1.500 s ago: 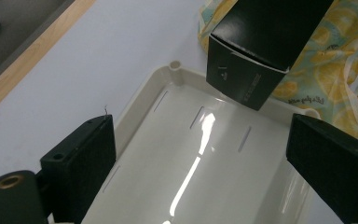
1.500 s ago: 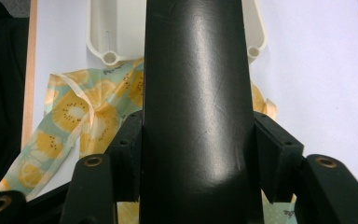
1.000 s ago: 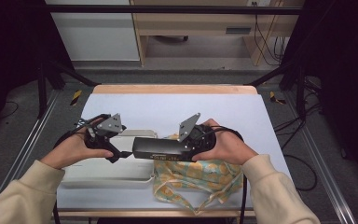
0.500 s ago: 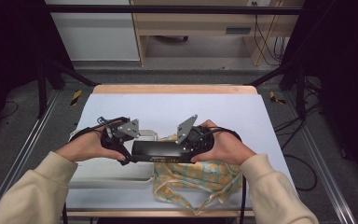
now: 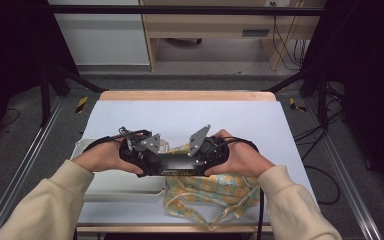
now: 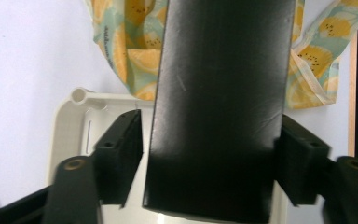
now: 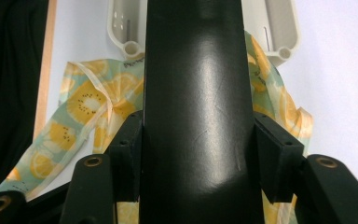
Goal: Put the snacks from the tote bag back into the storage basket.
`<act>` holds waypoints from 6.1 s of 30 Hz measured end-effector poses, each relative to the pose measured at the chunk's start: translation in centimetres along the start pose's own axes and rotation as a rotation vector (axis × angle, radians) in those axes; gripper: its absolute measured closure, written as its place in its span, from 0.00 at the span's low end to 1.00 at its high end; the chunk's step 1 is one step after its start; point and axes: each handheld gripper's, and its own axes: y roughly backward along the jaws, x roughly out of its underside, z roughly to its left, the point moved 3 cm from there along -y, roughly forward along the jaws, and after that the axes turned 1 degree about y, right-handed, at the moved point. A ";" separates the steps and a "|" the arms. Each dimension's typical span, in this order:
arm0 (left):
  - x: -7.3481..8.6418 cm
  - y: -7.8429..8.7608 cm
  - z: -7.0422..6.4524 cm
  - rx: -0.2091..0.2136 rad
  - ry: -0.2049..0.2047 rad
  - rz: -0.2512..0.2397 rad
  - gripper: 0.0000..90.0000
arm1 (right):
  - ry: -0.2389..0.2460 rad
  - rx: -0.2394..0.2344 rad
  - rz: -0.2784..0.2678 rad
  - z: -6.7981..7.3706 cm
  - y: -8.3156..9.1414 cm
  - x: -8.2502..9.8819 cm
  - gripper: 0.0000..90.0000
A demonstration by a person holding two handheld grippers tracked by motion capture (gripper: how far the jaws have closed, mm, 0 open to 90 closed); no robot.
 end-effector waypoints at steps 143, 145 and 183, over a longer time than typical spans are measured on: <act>14.1 1.0 -1.8 0.009 -0.018 -0.043 0.48 | -1.040 0.883 -0.150 7.4 5.8 25.2 0.08; 14.1 0.9 -1.6 0.013 -0.018 -0.044 0.48 | -1.041 0.883 -0.151 7.4 5.8 25.2 0.08; 15.1 -1.3 -0.4 0.067 -0.016 -0.027 0.43 | -1.027 0.863 -0.155 7.4 5.6 24.9 0.08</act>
